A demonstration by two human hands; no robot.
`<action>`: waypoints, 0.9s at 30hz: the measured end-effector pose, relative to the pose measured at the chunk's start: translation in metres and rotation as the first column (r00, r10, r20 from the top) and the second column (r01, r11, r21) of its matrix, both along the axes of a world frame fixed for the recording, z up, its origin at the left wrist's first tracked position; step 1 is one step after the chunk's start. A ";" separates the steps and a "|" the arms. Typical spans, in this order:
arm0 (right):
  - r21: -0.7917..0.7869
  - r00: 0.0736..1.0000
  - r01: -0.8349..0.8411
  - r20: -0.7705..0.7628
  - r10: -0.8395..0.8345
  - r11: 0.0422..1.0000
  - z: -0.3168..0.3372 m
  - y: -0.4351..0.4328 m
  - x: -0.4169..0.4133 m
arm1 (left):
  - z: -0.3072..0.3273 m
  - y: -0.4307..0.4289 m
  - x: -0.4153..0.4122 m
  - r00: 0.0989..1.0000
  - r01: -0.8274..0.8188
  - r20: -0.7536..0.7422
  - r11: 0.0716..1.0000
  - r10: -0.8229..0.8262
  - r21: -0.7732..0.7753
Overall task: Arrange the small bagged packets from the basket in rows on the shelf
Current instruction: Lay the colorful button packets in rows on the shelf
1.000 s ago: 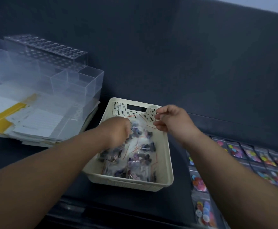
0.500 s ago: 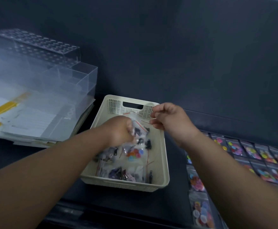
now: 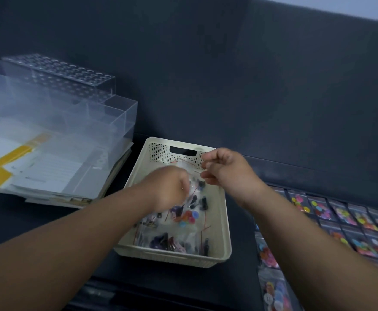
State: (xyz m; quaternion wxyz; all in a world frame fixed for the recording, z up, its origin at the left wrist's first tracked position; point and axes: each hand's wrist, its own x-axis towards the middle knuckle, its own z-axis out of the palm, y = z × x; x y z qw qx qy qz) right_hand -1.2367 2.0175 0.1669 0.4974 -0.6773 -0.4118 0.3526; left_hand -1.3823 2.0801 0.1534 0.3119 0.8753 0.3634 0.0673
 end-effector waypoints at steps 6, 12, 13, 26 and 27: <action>0.015 0.998 0.018 -0.055 -0.017 1.000 -0.001 -0.009 0.001 | -0.023 -0.012 0.012 0.898 0.294 -0.376 0.947 -0.229 0.126; 0.011 0.998 0.054 -0.038 -0.053 0.999 -0.001 -0.022 0.001 | -0.026 -0.006 0.013 0.953 0.189 -0.258 0.977 -0.159 0.097; 0.008 0.998 0.064 -0.030 -0.064 0.998 -0.001 -0.024 0.001 | -0.023 -0.004 0.010 0.983 0.100 -0.154 0.995 -0.101 -0.016; 0.018 0.944 -0.040 -0.328 0.043 0.999 0.025 -0.056 -0.005 | 0.037 -0.030 0.006 0.885 0.150 0.370 0.580 0.282 -0.801; 0.029 0.944 -0.030 -0.327 0.037 0.999 0.028 -0.060 -0.004 | 0.039 -0.034 0.008 0.880 0.139 0.366 0.573 0.303 -0.808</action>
